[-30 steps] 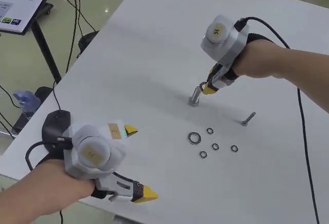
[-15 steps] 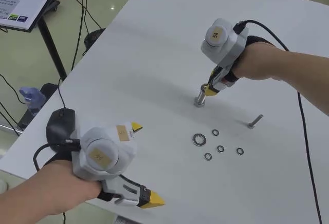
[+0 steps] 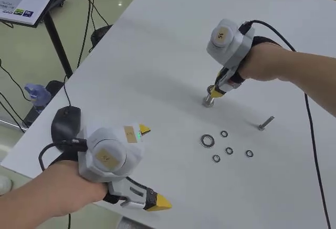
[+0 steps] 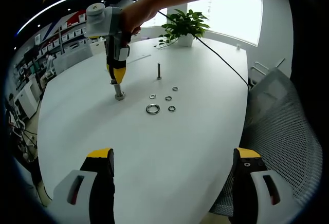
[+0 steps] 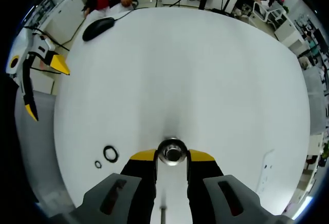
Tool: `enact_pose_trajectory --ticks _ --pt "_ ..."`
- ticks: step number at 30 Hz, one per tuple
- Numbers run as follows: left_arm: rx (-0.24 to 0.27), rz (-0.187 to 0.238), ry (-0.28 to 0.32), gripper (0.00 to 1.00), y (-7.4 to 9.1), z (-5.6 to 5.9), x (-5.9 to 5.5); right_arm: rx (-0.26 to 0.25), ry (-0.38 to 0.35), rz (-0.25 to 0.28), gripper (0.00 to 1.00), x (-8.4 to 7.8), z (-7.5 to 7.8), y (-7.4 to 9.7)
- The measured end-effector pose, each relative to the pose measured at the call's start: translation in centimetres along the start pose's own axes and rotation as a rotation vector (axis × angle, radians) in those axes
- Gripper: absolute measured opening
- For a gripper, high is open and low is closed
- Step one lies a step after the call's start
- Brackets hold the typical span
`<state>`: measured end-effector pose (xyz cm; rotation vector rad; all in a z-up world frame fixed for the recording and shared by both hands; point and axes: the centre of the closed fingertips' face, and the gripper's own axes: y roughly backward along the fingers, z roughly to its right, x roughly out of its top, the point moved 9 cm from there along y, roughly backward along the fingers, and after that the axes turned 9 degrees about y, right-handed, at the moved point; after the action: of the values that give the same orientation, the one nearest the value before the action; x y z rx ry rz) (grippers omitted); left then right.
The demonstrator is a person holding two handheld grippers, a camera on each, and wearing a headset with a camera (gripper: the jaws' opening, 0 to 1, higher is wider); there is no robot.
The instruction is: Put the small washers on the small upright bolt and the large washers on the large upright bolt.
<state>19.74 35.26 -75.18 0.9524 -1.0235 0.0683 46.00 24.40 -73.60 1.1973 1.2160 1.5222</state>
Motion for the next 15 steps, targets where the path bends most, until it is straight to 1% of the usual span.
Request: enact_pose_trajectory --ticks 1,6,15 --pt "0.0 0.004 -0.001 0.96 0.1 0.0 0.1 -0.002 0.006 -0.007 0.21 0.0 0.2 -0.3" --pt "0.002 0.008 -0.002 0.95 0.2 0.0 0.2 0.003 0.014 -0.019 0.21 0.1 0.0 -0.7" --pt "-0.001 0.008 0.004 0.94 0.0 0.2 0.0 0.017 0.011 -0.035 0.21 -0.1 -0.2 -1.9"
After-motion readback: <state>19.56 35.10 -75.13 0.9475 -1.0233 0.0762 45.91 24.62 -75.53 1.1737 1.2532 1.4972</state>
